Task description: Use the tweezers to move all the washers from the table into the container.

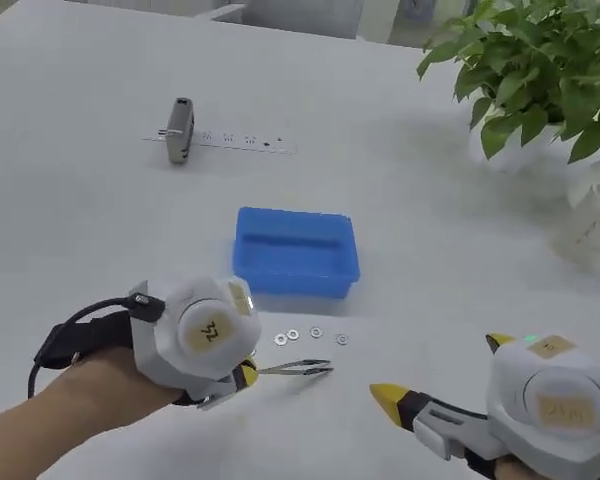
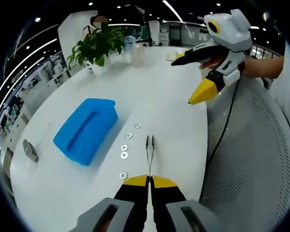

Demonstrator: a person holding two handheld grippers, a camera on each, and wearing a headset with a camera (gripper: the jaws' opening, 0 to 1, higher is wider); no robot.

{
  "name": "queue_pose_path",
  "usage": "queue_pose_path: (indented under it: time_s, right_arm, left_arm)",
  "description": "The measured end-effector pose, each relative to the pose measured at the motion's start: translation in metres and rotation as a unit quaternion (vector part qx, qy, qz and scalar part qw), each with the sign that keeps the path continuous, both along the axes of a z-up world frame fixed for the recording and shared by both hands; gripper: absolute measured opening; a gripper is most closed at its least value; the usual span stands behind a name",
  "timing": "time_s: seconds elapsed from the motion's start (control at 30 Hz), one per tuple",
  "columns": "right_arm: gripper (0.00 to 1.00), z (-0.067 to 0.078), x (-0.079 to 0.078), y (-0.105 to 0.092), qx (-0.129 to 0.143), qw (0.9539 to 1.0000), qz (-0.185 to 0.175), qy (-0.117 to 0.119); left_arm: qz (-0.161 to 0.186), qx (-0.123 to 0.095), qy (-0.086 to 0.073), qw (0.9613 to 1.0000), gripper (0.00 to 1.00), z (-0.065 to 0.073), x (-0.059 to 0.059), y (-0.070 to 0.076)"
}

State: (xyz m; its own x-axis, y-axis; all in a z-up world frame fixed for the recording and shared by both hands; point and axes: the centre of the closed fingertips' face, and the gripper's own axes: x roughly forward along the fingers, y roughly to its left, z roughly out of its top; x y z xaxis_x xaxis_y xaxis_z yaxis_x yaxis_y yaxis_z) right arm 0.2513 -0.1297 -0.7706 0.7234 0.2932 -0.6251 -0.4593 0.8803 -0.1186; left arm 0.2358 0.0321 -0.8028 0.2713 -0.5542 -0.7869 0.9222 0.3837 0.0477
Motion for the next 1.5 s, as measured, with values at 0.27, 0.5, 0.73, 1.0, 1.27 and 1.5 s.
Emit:
queue_pose_path:
  time_s: [0.27,0.5,0.73,1.0,1.27,1.5]
  right_arm:
    - [0.73,-0.013,-0.022,0.037,0.028,0.9928,0.096,0.065]
    - [0.29,-0.007,-0.034,0.113,0.061,0.9601,0.252,0.105]
    - [0.26,-0.008,-0.024,0.166,0.008,0.9217,0.378,0.086]
    - [0.2,-0.003,-0.022,0.191,-0.003,0.893,0.443,0.078]
    - [0.09,-0.005,-0.025,0.197,-0.018,0.8813,0.467,0.067]
    - [0.04,-0.004,-0.023,0.198,-0.026,0.8804,0.47,0.053]
  left_arm:
    - [-0.005,-0.021,-0.035,0.9991,0.0,0.032,-0.006,0.0]
    - [-0.02,-0.021,-0.057,0.998,0.0,0.051,-0.004,0.006]
    - [-0.058,-0.002,-0.077,0.9953,0.0,0.063,-0.001,0.011]
    - [-0.111,0.01,-0.076,0.9909,0.0,0.081,-0.008,0.013]
    - [-0.145,0.004,-0.061,0.9876,0.0,0.093,-0.013,0.011]
    - [-0.147,0.005,-0.066,0.9869,0.0,0.094,-0.013,0.01]
